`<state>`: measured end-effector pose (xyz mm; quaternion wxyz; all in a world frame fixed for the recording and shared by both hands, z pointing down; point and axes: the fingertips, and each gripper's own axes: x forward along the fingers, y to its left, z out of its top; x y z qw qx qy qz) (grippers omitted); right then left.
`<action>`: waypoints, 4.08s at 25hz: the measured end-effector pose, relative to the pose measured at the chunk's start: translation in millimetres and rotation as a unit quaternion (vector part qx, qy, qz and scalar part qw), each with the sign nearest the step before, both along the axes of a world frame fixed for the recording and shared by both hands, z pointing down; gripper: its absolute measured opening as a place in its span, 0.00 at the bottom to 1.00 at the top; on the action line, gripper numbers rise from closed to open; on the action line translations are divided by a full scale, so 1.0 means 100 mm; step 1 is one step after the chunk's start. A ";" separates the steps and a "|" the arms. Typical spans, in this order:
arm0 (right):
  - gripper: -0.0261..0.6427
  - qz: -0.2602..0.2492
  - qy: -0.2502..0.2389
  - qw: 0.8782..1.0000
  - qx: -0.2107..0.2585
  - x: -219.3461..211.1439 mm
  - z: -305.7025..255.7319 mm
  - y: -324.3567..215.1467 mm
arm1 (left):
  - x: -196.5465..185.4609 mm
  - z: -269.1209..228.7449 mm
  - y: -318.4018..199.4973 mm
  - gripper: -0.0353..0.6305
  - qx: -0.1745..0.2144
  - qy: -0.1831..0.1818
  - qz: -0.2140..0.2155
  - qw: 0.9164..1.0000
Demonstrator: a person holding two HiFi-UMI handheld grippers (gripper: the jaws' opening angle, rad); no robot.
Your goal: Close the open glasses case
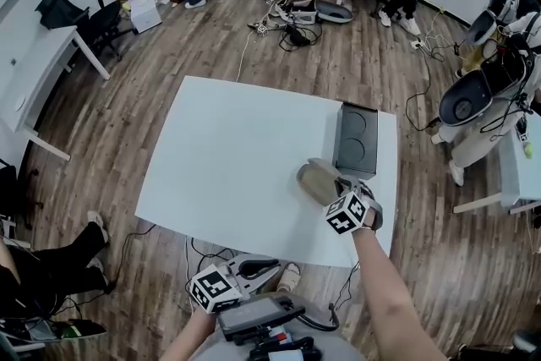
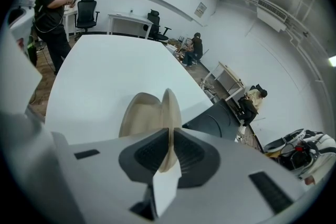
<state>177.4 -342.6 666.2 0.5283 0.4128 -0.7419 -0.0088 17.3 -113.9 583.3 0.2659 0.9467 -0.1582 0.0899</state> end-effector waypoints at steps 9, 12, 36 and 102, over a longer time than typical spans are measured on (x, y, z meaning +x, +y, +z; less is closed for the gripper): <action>0.11 -0.012 0.018 1.000 0.008 -0.05 0.00 0.06 | -0.03 0.00 0.00 0.09 0.001 0.002 0.000 1.000; 0.11 -0.023 0.031 0.999 0.012 -0.10 0.01 0.12 | -0.02 0.00 0.02 0.09 -0.001 0.004 0.001 1.000; 0.11 -0.062 0.108 0.991 0.054 -0.46 0.27 0.49 | -0.21 0.00 0.26 0.09 -0.013 0.004 0.006 1.000; 0.10 -0.046 0.094 0.991 0.088 -0.50 0.26 0.79 | -0.31 0.00 0.35 0.09 -0.005 -0.005 0.016 1.000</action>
